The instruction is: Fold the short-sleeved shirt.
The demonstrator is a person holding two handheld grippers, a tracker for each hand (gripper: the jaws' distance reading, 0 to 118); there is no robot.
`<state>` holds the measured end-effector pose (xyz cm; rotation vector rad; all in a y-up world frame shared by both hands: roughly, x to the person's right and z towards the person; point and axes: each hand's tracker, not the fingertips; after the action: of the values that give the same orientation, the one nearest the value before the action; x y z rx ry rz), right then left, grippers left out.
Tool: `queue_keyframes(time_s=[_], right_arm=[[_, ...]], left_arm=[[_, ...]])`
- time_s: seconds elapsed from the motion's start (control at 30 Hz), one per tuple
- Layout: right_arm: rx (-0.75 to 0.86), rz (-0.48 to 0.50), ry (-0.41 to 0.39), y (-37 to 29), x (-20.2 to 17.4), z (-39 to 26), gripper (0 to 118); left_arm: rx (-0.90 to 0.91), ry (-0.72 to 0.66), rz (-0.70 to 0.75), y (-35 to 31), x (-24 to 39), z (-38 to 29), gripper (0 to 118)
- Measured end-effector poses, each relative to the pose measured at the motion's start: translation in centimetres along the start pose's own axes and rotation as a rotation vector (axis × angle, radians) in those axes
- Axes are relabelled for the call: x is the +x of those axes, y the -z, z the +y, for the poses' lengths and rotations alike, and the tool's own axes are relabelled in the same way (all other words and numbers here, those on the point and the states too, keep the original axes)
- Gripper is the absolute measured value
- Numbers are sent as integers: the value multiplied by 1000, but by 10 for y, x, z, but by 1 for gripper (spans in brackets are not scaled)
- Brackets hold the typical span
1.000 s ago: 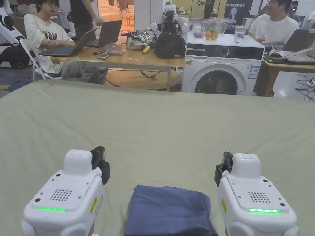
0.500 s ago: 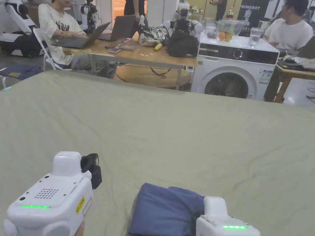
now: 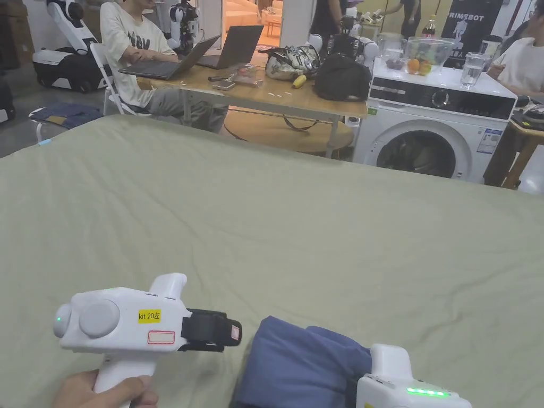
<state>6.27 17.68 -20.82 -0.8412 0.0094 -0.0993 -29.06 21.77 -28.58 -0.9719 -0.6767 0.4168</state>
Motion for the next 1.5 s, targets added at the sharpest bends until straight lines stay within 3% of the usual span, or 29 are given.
queue_keyframes(time_s=[0.2,0.33,0.43,0.53,0.6,0.77,0.8,0.83,0.9,0.93,1.27,1.5], right_arm=[[1,0,-5,-1,-1,0,0],[6,-7,-13,-2,-3,-1,0],[8,-12,-19,-2,-4,-2,0],[11,-17,-23,-2,-5,-3,0],[12,-19,-22,-2,-6,-3,0],[16,-25,-21,-2,-7,-3,0],[17,-26,-19,-2,-7,-3,0],[18,-27,-18,-3,-7,-3,0],[24,-19,-11,-3,-7,-3,0],[24,-26,-10,-3,-7,-3,0],[94,4,-28,-16,-4,-5,0],[439,-47,-68,-61,1,16,0]], left_arm=[[-129,-119,-208,35,-36,7,62],[-204,-205,-256,64,-53,8,62],[-188,-284,-460,76,-61,2,63],[-170,-298,-558,90,-56,-3,68],[-177,-255,-461,102,-46,-3,72],[-185,-301,-457,86,1,-22,70],[-185,-296,-445,90,-12,-13,57],[-188,-257,-393,88,-8,-12,33],[-212,-195,-282,89,-1,-13,25],[-198,-264,-351,100,-25,-5,23],[-180,-224,-357,81,-16,12,20],[-163,-241,-328,53,-9,26,20]])
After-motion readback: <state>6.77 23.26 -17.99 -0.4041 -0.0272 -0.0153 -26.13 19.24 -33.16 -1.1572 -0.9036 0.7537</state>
